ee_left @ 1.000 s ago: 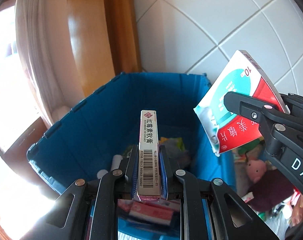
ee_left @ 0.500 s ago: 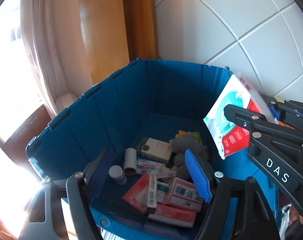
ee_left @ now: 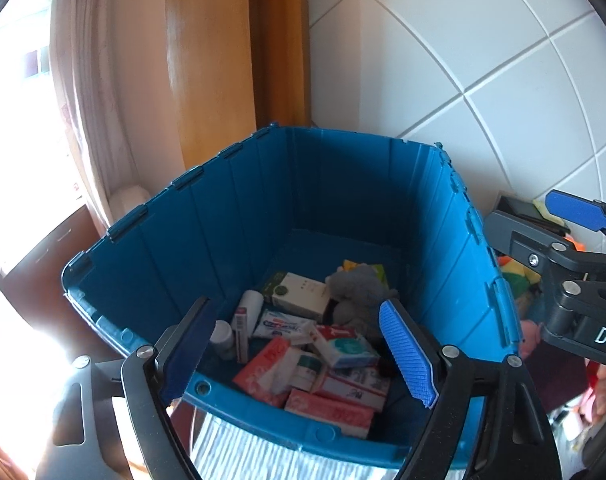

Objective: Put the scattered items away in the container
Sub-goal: 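Return both tools to the pile and approach the boxes and green jar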

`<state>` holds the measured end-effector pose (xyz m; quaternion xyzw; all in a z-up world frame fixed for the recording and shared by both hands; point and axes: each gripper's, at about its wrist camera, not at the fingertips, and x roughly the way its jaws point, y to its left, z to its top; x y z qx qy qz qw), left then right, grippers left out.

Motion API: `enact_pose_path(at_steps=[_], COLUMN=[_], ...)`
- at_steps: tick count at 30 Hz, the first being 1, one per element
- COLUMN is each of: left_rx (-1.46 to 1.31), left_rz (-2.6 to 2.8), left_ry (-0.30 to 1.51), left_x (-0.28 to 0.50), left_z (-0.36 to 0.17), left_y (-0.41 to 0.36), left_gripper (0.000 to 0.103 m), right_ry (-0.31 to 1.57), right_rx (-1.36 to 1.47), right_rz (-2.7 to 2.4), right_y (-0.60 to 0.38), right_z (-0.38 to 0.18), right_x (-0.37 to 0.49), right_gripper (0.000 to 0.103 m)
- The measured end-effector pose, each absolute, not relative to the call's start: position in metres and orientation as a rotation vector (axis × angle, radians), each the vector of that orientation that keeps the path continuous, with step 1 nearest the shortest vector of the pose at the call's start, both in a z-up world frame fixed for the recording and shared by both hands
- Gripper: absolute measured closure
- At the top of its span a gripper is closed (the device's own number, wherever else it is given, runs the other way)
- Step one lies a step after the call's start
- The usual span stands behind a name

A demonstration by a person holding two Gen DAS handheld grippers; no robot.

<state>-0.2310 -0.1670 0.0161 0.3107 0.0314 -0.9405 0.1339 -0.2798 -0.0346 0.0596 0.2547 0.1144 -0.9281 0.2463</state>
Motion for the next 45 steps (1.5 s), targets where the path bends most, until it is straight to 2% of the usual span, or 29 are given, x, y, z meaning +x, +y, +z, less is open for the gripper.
enact_pose_path(at_steps=[2,4,6,13,19,23,28,33,41,45], left_rx=[0.891,0.881,0.871,0.834,0.852,0.925,1.101,1.344,1.65,1.74], left_rz=[-2.749,-2.771,-2.793,-2.87,-3.014,-3.088,-3.111,-3.033,-2.9,-2.862], left_ry=[0.085,0.078,0.072,0.048,-0.034,-0.094,-0.166,-0.243,-0.323,-0.331], left_x=[-0.224,-0.216,-0.209,-0.182,-0.184,-0.193,-0.214,-0.24,-0.262,-0.27], left_z=[0.018,0.02,0.021,0.027,0.029,0.018,-0.018,-0.081,-0.177,-0.206], left_y=[-0.155,-0.142,-0.13,-0.087,-0.017,0.029,0.077,0.112,0.136,0.138], left_gripper=[0.017,0.016,0.015,0.014,0.008,0.007,0.007,0.007,0.008,0.017], right_ry=[0.294,0.281,0.27,0.218,0.135,0.082,-0.005,-0.089,-0.177,-0.199], right_rx=[0.682,0.676,0.672,0.701,0.792,0.884,1.054,1.265,1.523,1.602], right_rz=[-2.546,-2.564,-2.584,-2.688,-2.821,-2.904,-2.972,-2.973,-2.795,-2.684], right_y=[-0.017,0.001,0.02,0.096,0.172,0.222,0.28,0.32,0.321,0.306], right_z=[0.061,0.061,0.06,0.046,0.031,0.013,-0.023,-0.074,-0.158,-0.193], right_x=[-0.27,-0.26,-0.25,-0.224,-0.211,-0.206,-0.201,-0.201,-0.22,-0.231], right_gripper=[0.012,0.004,0.003,0.0,0.0,0.0,0.0,0.0,0.0,0.0])
